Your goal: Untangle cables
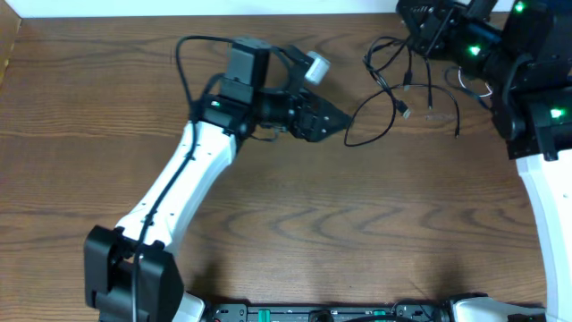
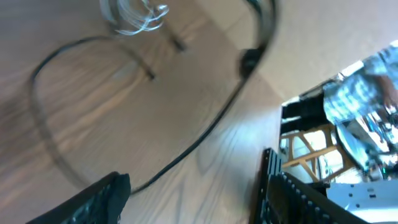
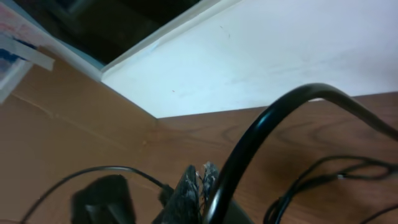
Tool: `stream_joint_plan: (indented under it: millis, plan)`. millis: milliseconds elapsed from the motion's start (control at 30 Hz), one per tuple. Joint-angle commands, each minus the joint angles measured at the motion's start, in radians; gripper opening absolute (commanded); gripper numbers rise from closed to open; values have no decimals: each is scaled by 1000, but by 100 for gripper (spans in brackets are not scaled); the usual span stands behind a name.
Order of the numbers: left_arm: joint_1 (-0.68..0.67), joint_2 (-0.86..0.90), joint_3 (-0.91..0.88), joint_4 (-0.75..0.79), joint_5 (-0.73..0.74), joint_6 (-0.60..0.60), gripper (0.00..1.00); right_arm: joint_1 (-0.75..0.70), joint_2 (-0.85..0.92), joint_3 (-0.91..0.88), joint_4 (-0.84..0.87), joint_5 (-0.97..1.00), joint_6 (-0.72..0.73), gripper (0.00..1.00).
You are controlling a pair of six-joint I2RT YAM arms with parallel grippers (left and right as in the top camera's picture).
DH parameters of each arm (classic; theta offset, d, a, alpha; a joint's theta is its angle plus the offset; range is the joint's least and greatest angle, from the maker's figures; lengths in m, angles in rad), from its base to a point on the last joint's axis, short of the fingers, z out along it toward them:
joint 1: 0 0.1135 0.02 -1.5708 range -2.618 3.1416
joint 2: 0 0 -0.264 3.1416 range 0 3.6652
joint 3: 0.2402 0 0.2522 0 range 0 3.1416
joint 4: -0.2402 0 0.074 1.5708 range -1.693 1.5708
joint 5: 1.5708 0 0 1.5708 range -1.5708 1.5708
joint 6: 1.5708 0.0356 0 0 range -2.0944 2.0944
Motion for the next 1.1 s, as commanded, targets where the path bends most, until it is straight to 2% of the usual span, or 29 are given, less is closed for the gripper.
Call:
stream_joint_plan:
  millis: [0,133,300,467,500,533,567,600,633,800,933,1067]
  plan:
    - [-75,46,-9,105,37,21,75,-47,-5,5,10,-103,37,1]
    - [-146,92,-9,235,-42,-26,76,-73,-5,5,10,-152,40,1]
    - [-204,161,-9,416,-56,-122,76,-82,-5,5,10,-166,40,1]
    - [-242,220,-9,493,-216,-205,73,-84,-5,5,9,-192,39,1]
    - [-244,227,-9,490,-231,-205,64,-84,-5,5,6,-192,36,1]
    - [-244,230,-9,489,-232,-205,47,-85,-5,5,3,-191,33,1]
    - [-242,230,-9,488,-232,-205,36,-90,-5,5,-3,-188,32,1]
    - [-239,230,-9,489,-232,-205,29,-97,-5,5,-9,-185,32,1]
    - [-236,229,-9,492,-232,-205,28,-105,-5,5,-11,-185,32,1]
    - [-233,229,-9,575,-217,-258,31,-136,-5,5,-14,-192,34,1]
    - [-219,229,-9,629,-89,-257,37,-151,-5,5,-20,-192,32,1]
    - [-182,229,-9,661,39,-257,48,-175,-5,5,-19,-191,33,1]
